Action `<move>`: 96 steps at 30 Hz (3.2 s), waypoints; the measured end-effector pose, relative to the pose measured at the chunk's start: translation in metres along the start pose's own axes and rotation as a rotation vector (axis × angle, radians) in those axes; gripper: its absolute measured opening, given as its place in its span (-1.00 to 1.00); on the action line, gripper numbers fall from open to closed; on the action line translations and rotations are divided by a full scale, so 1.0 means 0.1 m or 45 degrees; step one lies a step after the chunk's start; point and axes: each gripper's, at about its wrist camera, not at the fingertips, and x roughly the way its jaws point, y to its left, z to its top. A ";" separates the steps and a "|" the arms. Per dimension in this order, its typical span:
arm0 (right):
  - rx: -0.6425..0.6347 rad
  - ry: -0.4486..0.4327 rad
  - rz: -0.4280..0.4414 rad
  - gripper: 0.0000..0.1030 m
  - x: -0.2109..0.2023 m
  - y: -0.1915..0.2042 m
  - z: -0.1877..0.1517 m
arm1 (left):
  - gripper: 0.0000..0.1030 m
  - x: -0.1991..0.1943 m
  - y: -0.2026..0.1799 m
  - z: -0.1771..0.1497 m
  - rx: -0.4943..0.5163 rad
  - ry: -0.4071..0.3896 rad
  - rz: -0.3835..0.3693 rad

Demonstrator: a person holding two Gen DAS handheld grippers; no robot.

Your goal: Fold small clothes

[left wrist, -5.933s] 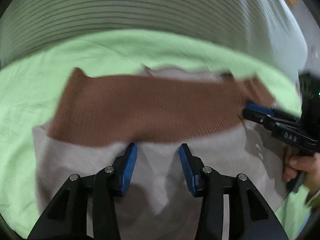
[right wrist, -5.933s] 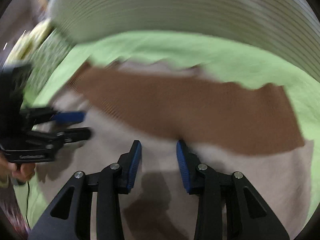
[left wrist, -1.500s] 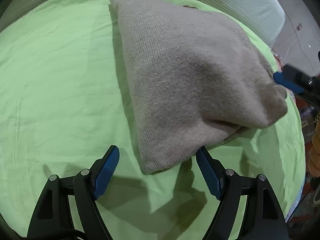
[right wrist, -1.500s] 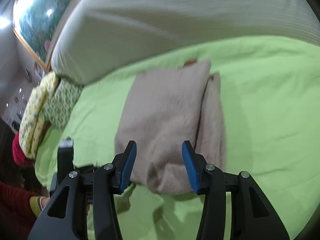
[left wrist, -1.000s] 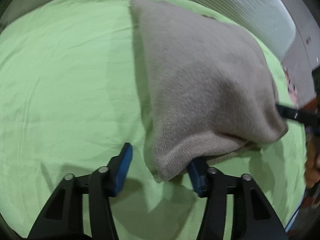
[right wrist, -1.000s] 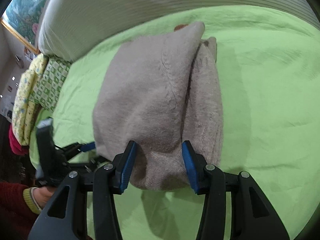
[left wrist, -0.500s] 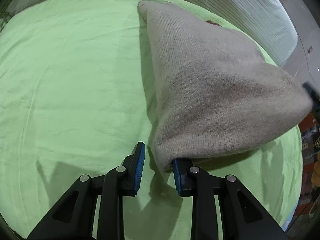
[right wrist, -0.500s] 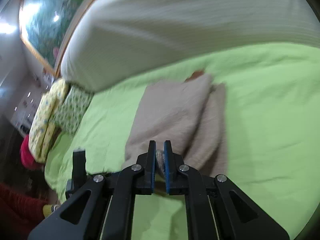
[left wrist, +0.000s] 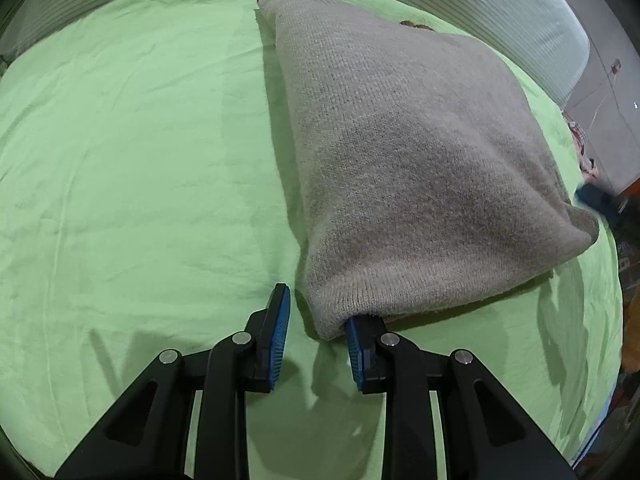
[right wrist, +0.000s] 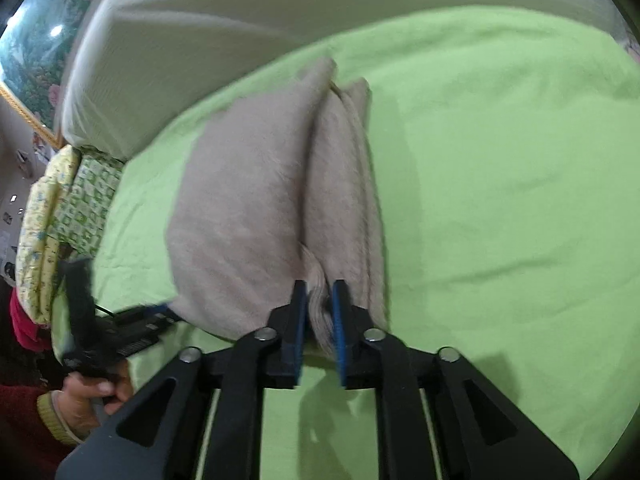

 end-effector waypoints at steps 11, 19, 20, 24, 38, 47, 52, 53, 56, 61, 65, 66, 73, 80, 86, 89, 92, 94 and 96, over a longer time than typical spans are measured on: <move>-0.109 0.140 -0.033 -0.79 0.66 0.22 0.27 | -0.44 0.05 -0.14 0.01 0.019 0.005 0.021; -0.180 -0.140 -0.012 -0.81 -0.03 0.46 0.43 | -0.36 0.07 -0.20 0.03 0.044 0.012 0.010; -0.150 -0.110 -0.036 -0.81 0.05 0.35 0.39 | -0.36 0.08 -0.20 0.04 0.047 0.011 0.010; 0.042 -0.007 -0.079 -0.81 0.40 -0.20 0.10 | -0.36 0.10 -0.18 0.05 0.066 0.014 -0.003; 0.028 -0.181 -0.032 -0.17 0.08 0.03 0.33 | 0.16 -0.48 0.07 0.18 -0.032 -0.026 -0.147; -0.029 -0.127 -0.115 -0.11 0.42 0.01 0.62 | 0.43 -0.30 0.09 0.98 -0.211 -0.040 -0.201; -0.056 -0.070 -0.144 -0.11 0.66 -0.08 0.85 | 0.44 -0.05 0.11 1.37 -0.268 -0.044 -0.184; -0.077 -0.059 -0.169 -0.11 0.71 -0.09 0.89 | 0.46 0.02 0.14 1.44 -0.289 -0.046 -0.163; -0.055 -0.025 -0.251 -0.11 0.86 -0.23 0.98 | 0.48 0.28 0.21 1.65 -0.341 -0.044 -0.082; -0.031 -0.034 -0.289 -0.08 0.94 -0.31 1.01 | 0.50 0.42 0.22 1.86 -0.346 -0.044 -0.025; 0.034 -0.082 -0.223 -0.06 0.75 -0.33 0.97 | 0.47 0.26 0.23 1.80 -0.318 -0.041 -0.038; 0.062 -0.098 -0.178 -0.03 0.65 -0.35 0.94 | 0.47 0.21 0.24 1.74 -0.311 -0.034 -0.055; 0.098 -0.050 0.091 0.48 0.36 -0.43 0.65 | 0.63 0.13 0.29 1.15 -0.397 0.074 -0.274; 0.099 0.096 0.040 0.61 0.66 -0.52 0.40 | 0.81 0.46 0.33 1.09 -0.550 0.120 -0.406; 0.191 0.128 0.157 -0.05 0.75 -0.50 0.36 | 0.20 0.61 0.10 1.16 -0.511 0.152 -0.526; 0.171 0.100 0.120 -0.28 0.63 -0.40 0.30 | -0.09 0.47 0.07 1.14 -0.454 0.095 -0.520; 0.171 0.057 0.133 -0.34 0.49 -0.25 0.29 | -0.19 0.34 0.07 1.12 -0.453 0.050 -0.535; 0.148 0.039 0.186 -0.36 0.43 -0.07 0.27 | -0.21 0.14 0.18 1.02 -0.471 -0.013 -0.506; 0.088 0.033 0.237 -0.37 0.42 0.20 0.22 | -0.22 -0.05 0.35 0.97 -0.501 -0.057 -0.493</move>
